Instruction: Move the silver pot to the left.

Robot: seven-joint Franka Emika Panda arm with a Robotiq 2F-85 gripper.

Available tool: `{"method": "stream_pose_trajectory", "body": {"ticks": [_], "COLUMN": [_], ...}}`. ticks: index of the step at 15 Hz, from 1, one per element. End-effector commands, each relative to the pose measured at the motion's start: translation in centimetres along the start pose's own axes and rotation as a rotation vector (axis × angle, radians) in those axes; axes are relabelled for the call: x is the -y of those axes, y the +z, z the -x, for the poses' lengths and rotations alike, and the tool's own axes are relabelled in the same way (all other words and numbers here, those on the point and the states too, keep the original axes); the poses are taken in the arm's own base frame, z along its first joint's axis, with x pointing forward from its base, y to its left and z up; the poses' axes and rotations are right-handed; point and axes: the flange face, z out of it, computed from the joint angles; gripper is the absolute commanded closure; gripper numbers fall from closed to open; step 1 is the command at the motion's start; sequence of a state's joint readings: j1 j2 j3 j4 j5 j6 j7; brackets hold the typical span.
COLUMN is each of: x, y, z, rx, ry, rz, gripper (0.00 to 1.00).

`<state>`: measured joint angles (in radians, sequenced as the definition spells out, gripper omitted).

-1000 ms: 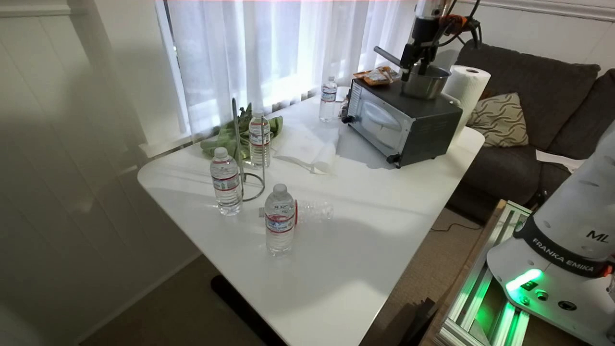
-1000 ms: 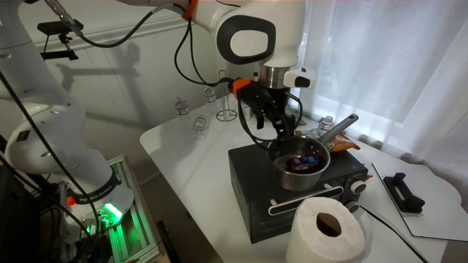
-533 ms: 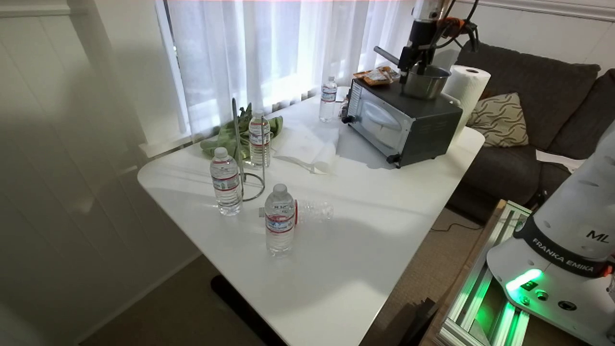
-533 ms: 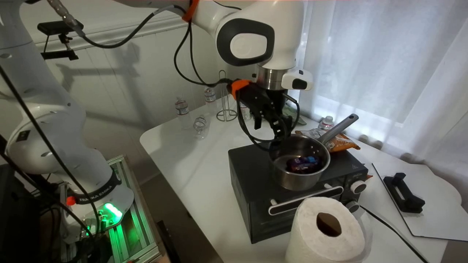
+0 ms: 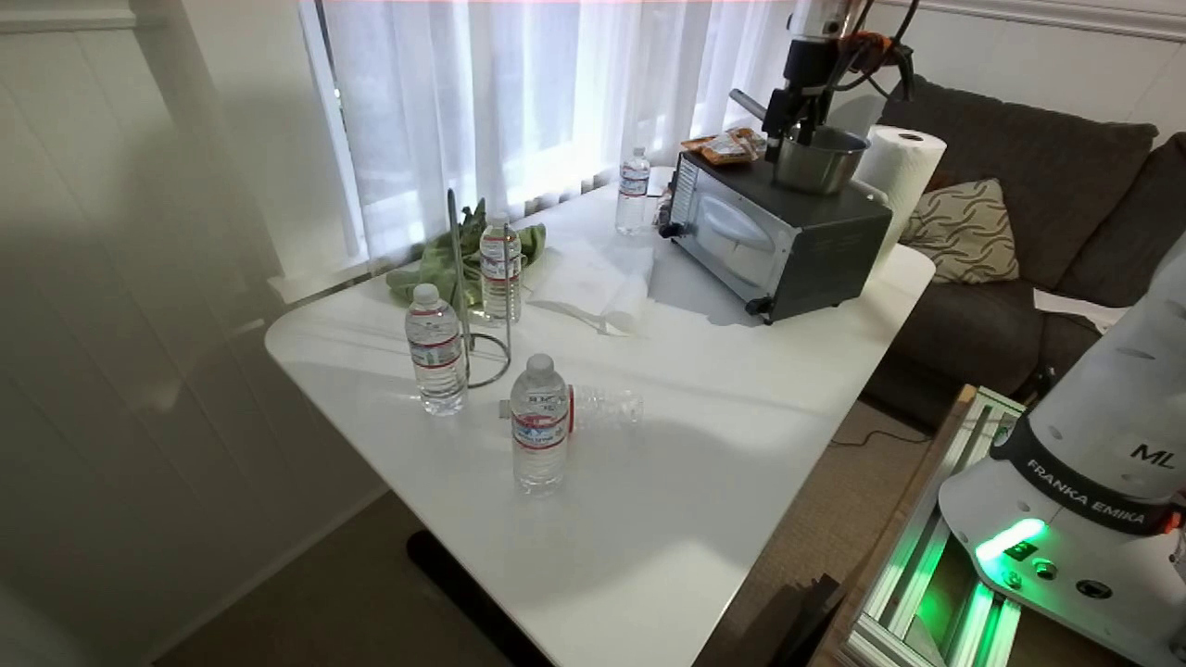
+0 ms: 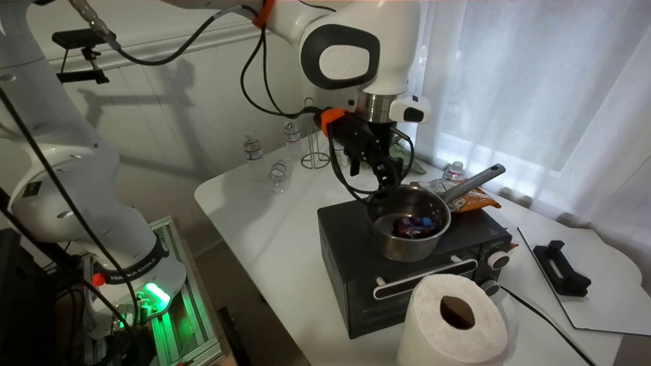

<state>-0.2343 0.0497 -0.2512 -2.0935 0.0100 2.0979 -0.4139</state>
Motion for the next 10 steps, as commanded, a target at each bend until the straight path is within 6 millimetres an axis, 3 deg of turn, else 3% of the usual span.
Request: {"method": "stream_pose_trajectory", "body": {"ticks": [1,10], "x": [1.2,3.2], "y": [-0.4,-0.9], "z": [0.8,1.1], "rx": [0.003,0.022], "ry": [-0.034,-0.103], "rz": [-0.05,-0.071], "gripper": [0.0,0.0]}}
